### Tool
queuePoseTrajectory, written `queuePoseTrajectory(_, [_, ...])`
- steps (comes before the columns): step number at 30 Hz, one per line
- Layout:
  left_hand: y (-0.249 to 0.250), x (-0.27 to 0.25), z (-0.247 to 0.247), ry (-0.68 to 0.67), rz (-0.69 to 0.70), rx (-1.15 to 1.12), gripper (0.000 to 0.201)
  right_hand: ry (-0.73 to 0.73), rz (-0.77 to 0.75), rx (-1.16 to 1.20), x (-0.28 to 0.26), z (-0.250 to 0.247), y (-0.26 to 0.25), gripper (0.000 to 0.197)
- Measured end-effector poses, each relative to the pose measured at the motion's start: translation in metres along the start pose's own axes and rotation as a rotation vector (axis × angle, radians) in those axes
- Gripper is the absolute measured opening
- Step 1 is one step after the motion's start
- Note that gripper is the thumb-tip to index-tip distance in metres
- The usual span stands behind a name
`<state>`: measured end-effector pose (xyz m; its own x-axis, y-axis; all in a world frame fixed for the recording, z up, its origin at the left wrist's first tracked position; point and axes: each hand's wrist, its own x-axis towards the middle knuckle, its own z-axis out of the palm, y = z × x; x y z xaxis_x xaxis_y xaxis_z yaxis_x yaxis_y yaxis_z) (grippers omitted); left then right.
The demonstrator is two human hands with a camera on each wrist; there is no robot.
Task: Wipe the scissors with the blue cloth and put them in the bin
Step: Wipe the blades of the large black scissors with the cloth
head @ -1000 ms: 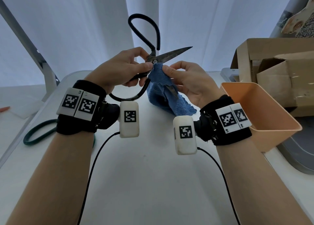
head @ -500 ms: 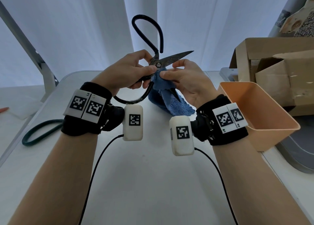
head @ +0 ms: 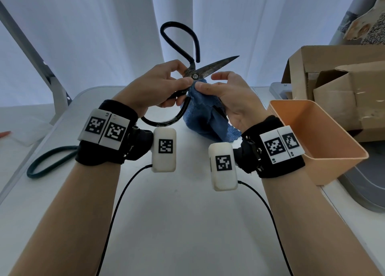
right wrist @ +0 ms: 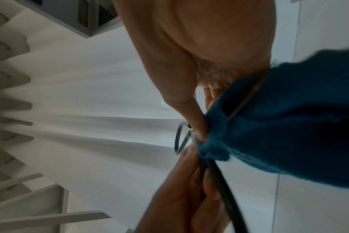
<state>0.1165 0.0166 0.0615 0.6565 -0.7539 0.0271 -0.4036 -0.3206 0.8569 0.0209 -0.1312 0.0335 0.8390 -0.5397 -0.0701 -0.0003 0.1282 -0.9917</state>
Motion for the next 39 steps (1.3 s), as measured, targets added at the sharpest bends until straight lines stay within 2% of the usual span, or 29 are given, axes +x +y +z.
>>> queuePoseTrajectory(5, [-0.0011,-0.0014,-0.0025,-0.010,-0.010,0.014,0.022,-0.072,-0.010,-0.036,0.0020,-0.0007,-0.0001,0.052])
queuePoseTrajectory(9, [0.0012,-0.0013,-0.0017,-0.008,-0.007,0.004,0.022,-0.039,-0.031,-0.067,0.0014,-0.0002,-0.0009,0.056])
queuePoseTrajectory(13, [0.0004,-0.0011,-0.0026,-0.005,-0.009,0.012,0.023,-0.096,-0.026,-0.082,0.0032,0.0000,-0.0014,0.046])
queuePoseTrajectory(20, [0.0009,-0.0005,-0.0034,-0.004,-0.010,0.004,0.022,-0.076,-0.044,-0.056,0.0048,0.0014,0.0011,0.055])
queuePoseTrajectory(23, [-0.0002,-0.0006,-0.0044,-0.001,-0.011,0.012,0.023,-0.122,-0.034,-0.049,0.0053,-0.0001,0.0001,0.047])
queuePoseTrajectory(26, [-0.0006,-0.0004,-0.0033,0.004,-0.005,0.013,0.024,-0.170,-0.024,-0.053,0.0048,-0.0030,-0.0001,0.049])
queuePoseTrajectory(31, [0.0017,0.0003,-0.0013,0.013,0.005,-0.005,0.023,-0.103,-0.052,-0.051,0.0038,-0.0022,-0.0006,0.051])
queuePoseTrajectory(39, [0.0006,0.0001,-0.0011,0.029,-0.011,0.008,0.023,-0.115,-0.049,-0.079,0.0043,-0.0020,-0.0006,0.044])
